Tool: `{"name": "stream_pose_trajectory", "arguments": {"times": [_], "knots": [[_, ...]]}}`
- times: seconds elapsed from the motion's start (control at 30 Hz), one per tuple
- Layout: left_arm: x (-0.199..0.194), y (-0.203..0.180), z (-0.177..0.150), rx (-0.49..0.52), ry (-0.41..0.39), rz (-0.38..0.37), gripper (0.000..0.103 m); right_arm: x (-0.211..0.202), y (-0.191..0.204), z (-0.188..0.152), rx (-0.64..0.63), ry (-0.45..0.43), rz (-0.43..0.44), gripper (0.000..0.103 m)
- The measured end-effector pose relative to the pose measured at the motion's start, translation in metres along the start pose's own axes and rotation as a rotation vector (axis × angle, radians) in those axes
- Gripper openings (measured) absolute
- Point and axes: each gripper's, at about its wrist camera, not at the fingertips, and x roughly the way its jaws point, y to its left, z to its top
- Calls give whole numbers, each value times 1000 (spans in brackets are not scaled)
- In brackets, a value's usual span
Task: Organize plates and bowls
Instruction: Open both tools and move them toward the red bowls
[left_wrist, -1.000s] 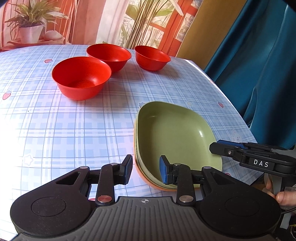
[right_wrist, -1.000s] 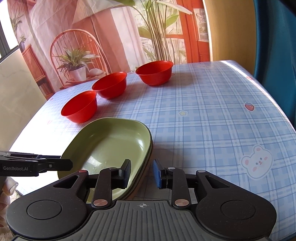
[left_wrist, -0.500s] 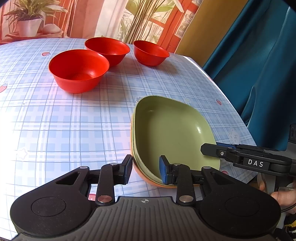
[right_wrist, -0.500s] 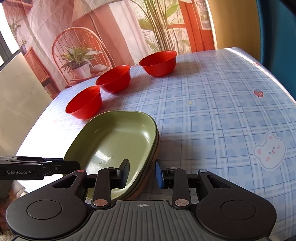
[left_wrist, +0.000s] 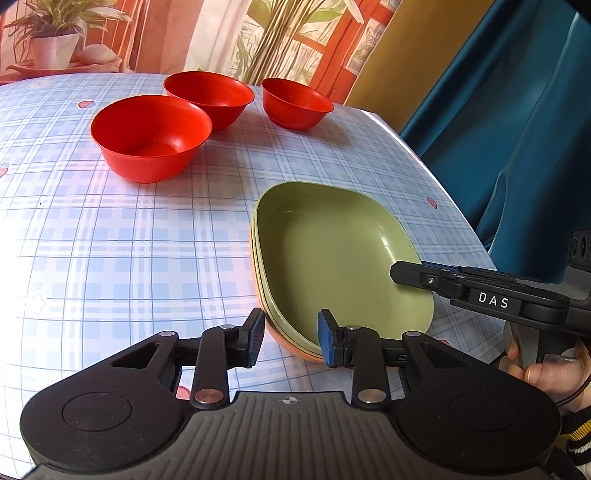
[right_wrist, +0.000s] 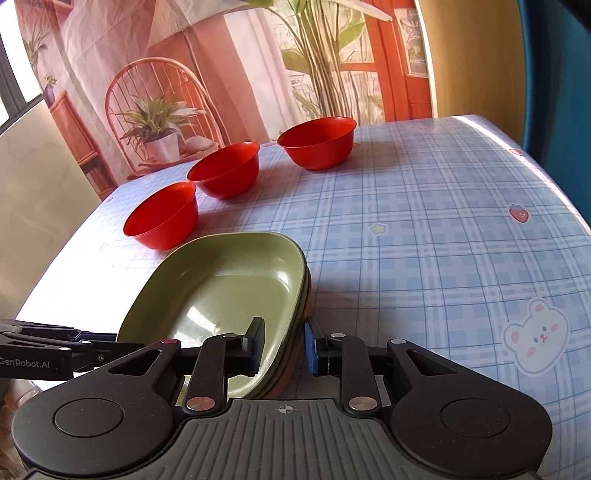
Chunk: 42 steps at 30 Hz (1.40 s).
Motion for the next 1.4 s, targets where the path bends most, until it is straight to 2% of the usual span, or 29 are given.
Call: {"name": "stream_pose_trajectory", "arguments": {"times": [0.5, 0.7, 0.83, 1.07, 1.27, 1.4], "knots": [[8, 3, 7, -4, -14, -4, 32, 13, -1, 7, -23, -5, -22, 19], [-3, 8, 13, -10, -65, 36, 34, 5, 0, 15, -38, -18, -37, 25], [-16, 17, 27, -31, -118, 42, 34, -6, -4, 33, -54, -55, -27, 25], [-32, 28, 68, -20, -194, 113, 34, -11, -5, 82, -131, -125, -2, 25], [-27, 34, 93, -18, -189, 136, 33, -4, -9, 118, -201, -159, 6, 25], [-16, 25, 105, 9, -177, 120, 33, 10, -21, 139, -205, -187, -29, 25]]}}
